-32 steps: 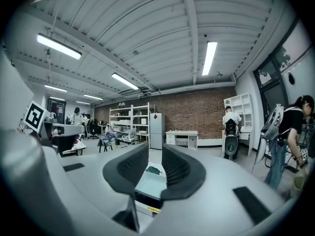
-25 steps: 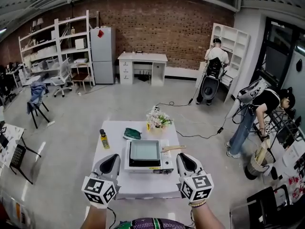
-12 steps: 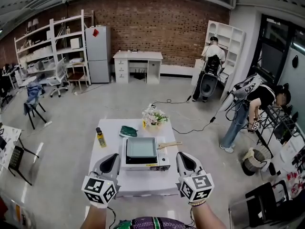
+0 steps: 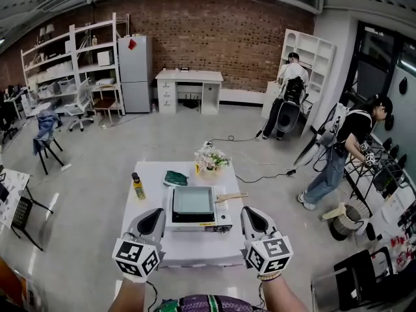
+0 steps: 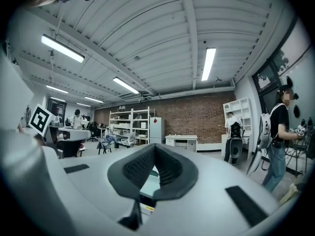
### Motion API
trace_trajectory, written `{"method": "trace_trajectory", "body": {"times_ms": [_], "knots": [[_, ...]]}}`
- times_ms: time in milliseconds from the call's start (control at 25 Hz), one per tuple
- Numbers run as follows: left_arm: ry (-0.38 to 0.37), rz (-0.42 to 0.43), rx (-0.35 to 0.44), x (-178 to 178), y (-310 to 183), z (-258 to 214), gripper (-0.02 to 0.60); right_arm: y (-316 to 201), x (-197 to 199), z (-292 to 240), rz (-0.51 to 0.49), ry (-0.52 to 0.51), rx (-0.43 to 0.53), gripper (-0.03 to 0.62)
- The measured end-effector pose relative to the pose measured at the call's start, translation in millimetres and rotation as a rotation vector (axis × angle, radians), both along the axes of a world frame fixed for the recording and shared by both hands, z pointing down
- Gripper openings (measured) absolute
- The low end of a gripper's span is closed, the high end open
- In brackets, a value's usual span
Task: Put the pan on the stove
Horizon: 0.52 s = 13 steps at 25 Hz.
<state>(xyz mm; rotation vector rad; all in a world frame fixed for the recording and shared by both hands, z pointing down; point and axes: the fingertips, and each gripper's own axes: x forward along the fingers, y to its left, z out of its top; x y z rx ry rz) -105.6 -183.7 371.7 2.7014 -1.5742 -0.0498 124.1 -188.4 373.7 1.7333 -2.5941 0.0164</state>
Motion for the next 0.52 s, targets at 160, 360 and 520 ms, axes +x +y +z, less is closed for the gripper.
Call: {"method": "trace_trajectory", "body": {"times_ms": [160,360,520], "knots": [[0.0,-0.005,-0.003,-2.6,-0.1,3.9,0.018,-0.6,-1.7,4.0,-0.004,0.002,-0.003,0.002],[0.005,-0.012,-0.006,-6.0,-1.7,4.7,0.018,-2.6,-2.5,5.8,-0.003,0.001,-0.01,0.002],[0.007,-0.01,-0.007,-6.9,-0.6,5.2,0.018,-1.7,-3.0,4.8,0.0,-0.006,-0.008,0.002]]}}
